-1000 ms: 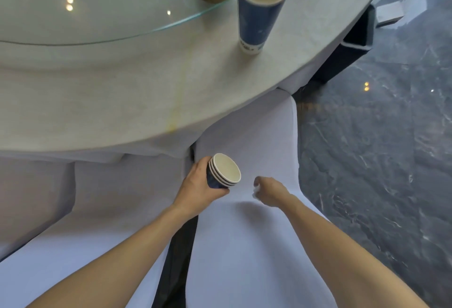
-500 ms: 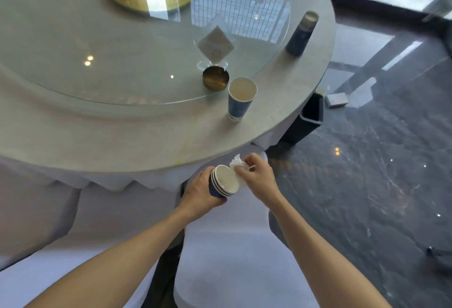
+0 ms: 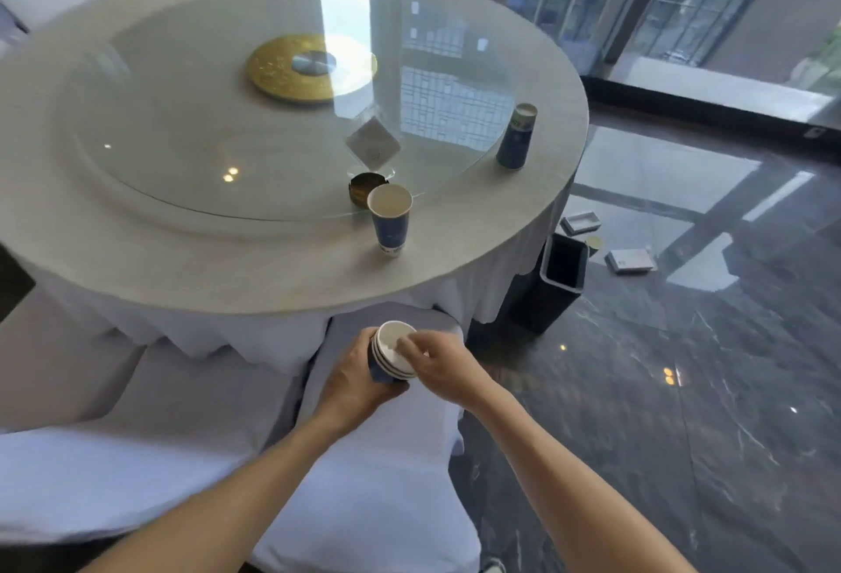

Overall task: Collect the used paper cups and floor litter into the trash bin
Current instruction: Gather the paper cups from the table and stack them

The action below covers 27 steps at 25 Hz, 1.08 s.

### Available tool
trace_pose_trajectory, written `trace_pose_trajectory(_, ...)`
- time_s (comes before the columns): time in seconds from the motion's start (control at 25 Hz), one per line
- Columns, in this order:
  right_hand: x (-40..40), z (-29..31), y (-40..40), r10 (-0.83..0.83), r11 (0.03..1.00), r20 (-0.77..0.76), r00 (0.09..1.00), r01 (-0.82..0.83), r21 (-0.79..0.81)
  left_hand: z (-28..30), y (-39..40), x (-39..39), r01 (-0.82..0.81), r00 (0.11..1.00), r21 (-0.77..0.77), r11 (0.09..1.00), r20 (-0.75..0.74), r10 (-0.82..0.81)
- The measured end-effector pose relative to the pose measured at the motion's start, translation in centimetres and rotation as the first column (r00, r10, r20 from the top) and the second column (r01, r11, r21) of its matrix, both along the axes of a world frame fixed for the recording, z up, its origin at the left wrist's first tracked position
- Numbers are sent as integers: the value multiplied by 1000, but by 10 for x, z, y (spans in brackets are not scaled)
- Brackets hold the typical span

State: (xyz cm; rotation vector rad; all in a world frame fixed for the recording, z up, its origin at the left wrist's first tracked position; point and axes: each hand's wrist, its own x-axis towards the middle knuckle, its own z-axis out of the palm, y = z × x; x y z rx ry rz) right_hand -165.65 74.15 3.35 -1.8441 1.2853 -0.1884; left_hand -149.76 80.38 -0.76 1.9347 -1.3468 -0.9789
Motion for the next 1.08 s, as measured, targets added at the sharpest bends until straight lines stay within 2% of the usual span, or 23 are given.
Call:
trace_pose_trajectory(0.08, -23, 10, 6, 116, 984, -3, 993, -115, 134, 9, 13, -29, -50, 999, -45, 998, 20, 51)
trace_pose_trajectory(0.16, -44, 16, 10, 158, 950, -7, 987, -150, 273, 13, 26, -55, -79, 997, -50, 996, 3, 79)
trace_pose_trajectory(0.4, -40, 33, 9, 355, 880, -80, 932, -304, 365, 20, 44, -69, -199, 980, -58, 978, -13, 199)
trace_pose_trajectory(0.6, -12, 40, -28, 398, 917, -151, 905, -388, 92, 20, 16, -38, -327, 944, -61, 943, -68, 323)
trace_pose_trajectory(0.72, 8, 48, -65, 427, 892, -196, 883, -447, -67, 17, -4, -19, -385, 920, -74, 920, -111, 376)
trace_pose_trajectory(0.88, 33, 61, -108, 426, 860, -167, 889, -455, -229, 6, -9, 0, -487, 863, -40, 873, -175, 474)
trace_pose_trajectory(1.08, 62, 60, -175, 387, 779, -299, 872, -483, -400, -7, -9, 17, -562, 817, -2, 827, -158, 554)
